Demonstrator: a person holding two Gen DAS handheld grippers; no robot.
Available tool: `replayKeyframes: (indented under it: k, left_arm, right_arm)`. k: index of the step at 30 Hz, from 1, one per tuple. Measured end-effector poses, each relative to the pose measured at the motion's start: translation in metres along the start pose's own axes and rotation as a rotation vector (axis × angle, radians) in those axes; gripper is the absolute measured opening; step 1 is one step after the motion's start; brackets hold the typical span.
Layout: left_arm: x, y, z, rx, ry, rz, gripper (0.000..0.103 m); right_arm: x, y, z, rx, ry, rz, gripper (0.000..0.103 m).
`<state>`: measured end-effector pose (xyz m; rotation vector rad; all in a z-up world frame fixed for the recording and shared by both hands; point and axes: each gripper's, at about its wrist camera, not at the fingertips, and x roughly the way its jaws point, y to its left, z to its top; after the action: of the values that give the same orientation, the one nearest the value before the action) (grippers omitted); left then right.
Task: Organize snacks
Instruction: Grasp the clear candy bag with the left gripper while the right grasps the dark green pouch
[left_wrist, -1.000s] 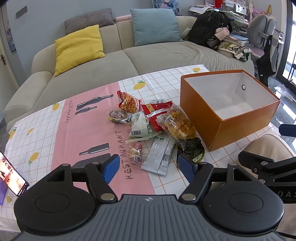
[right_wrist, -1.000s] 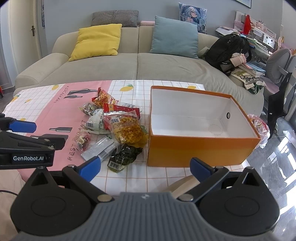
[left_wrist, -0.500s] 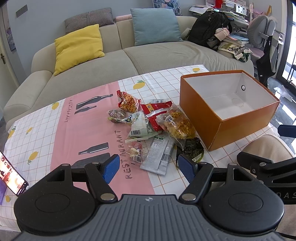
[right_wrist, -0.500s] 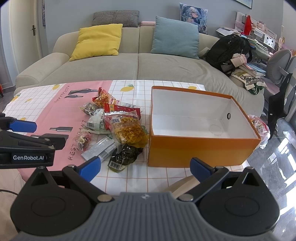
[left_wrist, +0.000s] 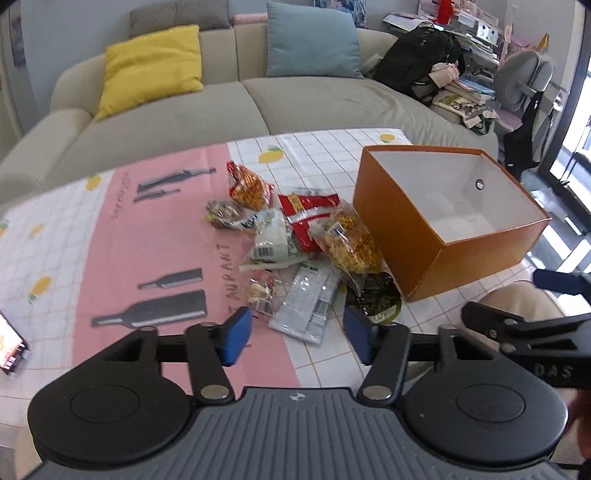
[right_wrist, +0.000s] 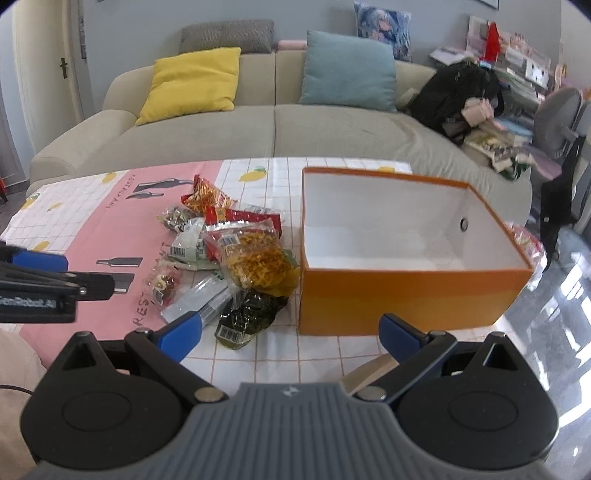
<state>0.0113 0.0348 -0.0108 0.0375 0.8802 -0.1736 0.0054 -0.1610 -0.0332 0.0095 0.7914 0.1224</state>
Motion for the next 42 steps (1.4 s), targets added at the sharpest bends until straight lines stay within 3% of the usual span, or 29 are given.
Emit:
replayKeyframes:
  k: [2,5,9,20,26,29,38,42]
  left_arm:
    - [0.005,0.007,-0.001,-0.018,0.014,-0.016,0.049]
    - [0.017,0.018,0.0,-0.052,0.046,-0.015,0.05]
    - [0.033,0.028,0.005,-0.054,0.074,0.006,0.065]
    - [0.086,0.04,0.017,-0.051,0.164,0.007,0.066]
    - [0.109,0.046,0.021,-0.055,0.197,0.0,0.068]
    - [0.117,0.048,0.023,-0.052,0.206,-0.005,0.07]
    - [0.139,0.054,0.023,-0.047,0.181,-0.068,0.075]
    - [0.149,0.056,0.022,-0.052,0.182,-0.055,0.075]
  right_arm:
    - [0.011,-0.001,0.001,0.025,0.034,0.02,0.098]
    - [0.03,0.002,0.001,0.04,0.087,0.061,0.087]
    - [0.056,0.01,0.005,0.039,0.128,0.068,0.085]
    - [0.123,0.025,0.016,0.076,0.238,0.058,0.085]
    - [0.144,0.033,0.017,0.072,0.263,0.042,0.084]
    - [0.154,0.037,0.017,0.06,0.269,0.036,0.079]
    - [0.17,0.042,0.012,0.009,0.239,0.023,0.072]
    - [0.177,0.044,0.007,-0.007,0.236,0.011,0.067]
